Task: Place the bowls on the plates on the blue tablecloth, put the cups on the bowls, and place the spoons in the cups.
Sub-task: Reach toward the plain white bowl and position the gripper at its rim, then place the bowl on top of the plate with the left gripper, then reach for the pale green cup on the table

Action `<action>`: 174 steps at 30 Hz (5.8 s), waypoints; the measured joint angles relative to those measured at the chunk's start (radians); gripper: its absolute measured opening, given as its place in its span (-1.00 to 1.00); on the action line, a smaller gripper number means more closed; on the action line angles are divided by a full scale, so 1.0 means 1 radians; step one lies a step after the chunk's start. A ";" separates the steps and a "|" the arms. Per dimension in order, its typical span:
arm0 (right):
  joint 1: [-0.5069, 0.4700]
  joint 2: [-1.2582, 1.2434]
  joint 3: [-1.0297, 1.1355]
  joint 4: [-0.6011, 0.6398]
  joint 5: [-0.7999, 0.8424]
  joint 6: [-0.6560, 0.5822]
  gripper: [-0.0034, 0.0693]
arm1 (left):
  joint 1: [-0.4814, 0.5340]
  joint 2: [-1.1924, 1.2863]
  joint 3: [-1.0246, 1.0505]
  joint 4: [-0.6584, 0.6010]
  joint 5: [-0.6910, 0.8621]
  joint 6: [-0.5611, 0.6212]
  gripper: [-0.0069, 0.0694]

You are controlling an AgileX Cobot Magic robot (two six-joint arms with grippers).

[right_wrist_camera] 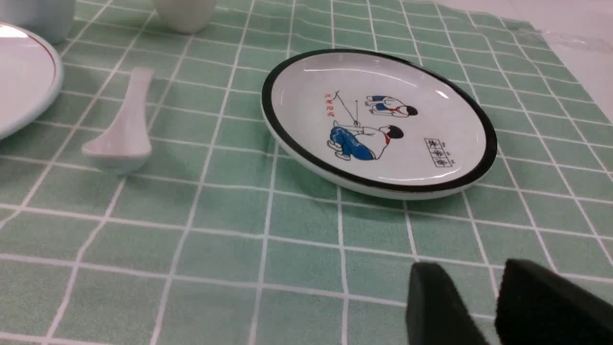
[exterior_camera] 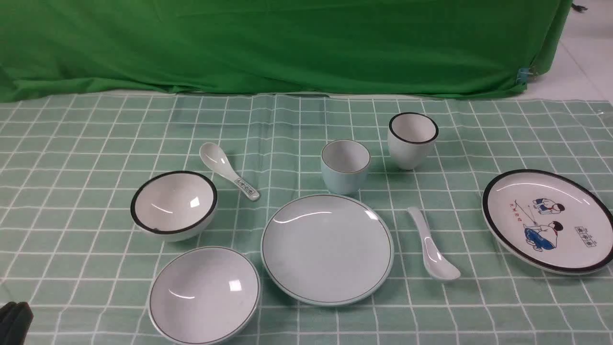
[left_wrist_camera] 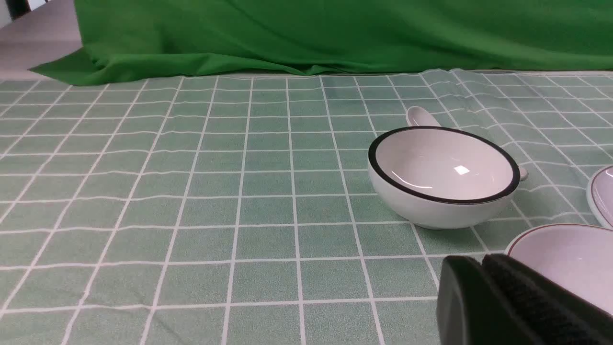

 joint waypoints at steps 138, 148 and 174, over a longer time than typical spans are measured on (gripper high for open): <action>0.278 1.051 -0.979 0.271 0.585 0.101 -0.46 | -0.504 1.929 -1.347 -0.006 0.493 -0.370 -0.70; 0.326 1.602 -1.397 0.268 0.565 0.073 0.45 | -0.503 1.915 -1.370 0.027 0.542 -0.359 0.03; 0.397 2.264 -1.947 0.269 0.490 0.174 0.42 | -0.502 1.286 -1.041 0.211 0.767 -0.395 -0.80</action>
